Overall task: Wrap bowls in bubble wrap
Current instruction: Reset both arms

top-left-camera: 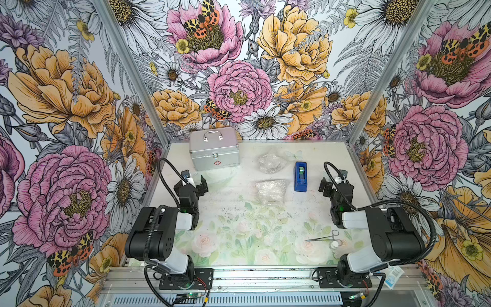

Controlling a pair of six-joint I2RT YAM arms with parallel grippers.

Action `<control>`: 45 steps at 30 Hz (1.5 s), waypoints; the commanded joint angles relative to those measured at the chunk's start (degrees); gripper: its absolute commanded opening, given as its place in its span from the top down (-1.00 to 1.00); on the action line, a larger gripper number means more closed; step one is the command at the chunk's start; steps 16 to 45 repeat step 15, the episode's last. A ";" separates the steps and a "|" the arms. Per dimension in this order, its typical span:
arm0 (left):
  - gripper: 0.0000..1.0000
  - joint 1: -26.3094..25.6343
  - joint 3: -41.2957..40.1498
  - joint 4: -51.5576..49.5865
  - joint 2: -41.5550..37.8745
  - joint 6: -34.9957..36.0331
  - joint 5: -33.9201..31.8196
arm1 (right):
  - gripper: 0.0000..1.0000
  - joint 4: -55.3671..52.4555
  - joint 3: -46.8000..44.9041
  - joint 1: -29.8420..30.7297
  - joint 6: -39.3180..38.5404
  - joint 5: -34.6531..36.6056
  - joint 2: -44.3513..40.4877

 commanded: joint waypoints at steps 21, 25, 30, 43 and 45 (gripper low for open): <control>-0.98 -0.27 0.11 3.11 0.06 1.62 -1.93 | -1.00 0.85 1.00 0.52 -1.01 0.15 -0.49; -0.98 -0.27 0.11 3.11 0.06 1.62 -1.93 | -1.00 0.85 1.00 0.52 -1.01 0.15 -0.49; -0.98 -0.27 0.11 3.11 0.06 1.62 -1.93 | -1.00 0.85 1.00 0.52 -1.01 0.15 -0.49; -0.98 -0.27 0.11 3.11 0.06 1.62 -1.93 | -1.00 0.85 1.00 0.52 -1.01 0.15 -0.49; -0.98 -0.27 0.11 3.11 0.06 1.62 -1.93 | -1.00 0.85 1.00 0.52 -1.01 0.15 -0.49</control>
